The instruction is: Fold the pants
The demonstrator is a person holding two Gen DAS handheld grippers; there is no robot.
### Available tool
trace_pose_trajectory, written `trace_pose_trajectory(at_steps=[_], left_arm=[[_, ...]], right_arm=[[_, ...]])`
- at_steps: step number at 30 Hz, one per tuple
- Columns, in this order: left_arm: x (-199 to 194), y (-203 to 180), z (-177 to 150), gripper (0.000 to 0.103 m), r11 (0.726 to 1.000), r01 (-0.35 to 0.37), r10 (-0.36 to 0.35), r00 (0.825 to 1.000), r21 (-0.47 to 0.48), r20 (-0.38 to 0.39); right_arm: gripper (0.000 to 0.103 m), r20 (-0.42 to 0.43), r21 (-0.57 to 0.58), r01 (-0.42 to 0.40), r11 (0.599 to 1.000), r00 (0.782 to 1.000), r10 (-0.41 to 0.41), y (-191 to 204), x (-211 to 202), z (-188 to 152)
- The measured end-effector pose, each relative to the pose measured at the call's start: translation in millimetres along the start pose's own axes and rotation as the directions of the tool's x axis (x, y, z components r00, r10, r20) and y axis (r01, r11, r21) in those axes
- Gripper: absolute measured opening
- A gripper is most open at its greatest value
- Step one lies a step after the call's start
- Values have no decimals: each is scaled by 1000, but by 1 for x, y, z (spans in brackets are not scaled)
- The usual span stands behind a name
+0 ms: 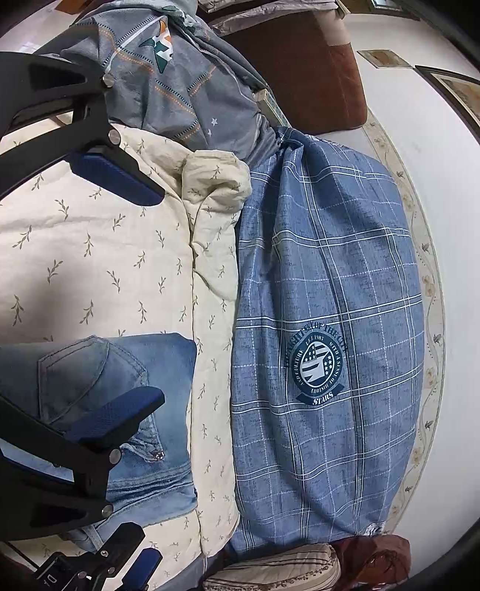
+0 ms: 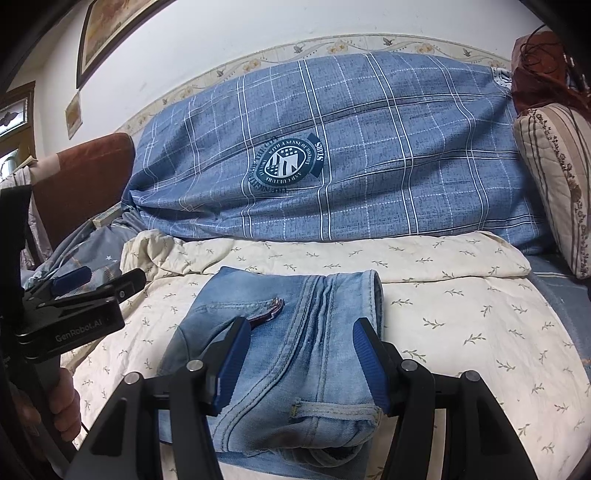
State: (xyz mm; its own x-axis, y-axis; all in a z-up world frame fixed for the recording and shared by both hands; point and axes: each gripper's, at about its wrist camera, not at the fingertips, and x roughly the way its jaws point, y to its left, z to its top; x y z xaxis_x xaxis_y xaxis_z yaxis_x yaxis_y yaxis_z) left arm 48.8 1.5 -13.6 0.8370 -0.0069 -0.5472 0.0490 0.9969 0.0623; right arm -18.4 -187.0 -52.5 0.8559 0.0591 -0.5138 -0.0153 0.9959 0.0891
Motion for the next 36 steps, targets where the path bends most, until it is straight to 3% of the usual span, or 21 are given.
trace_pose_trajectory(at_steps=[36], left_arm=[[-2,-1,0,98,1000,22,-22,1000,11,4]], right_arm=[[61,-11,4,-5,1000,1000,5,4,5,-1]])
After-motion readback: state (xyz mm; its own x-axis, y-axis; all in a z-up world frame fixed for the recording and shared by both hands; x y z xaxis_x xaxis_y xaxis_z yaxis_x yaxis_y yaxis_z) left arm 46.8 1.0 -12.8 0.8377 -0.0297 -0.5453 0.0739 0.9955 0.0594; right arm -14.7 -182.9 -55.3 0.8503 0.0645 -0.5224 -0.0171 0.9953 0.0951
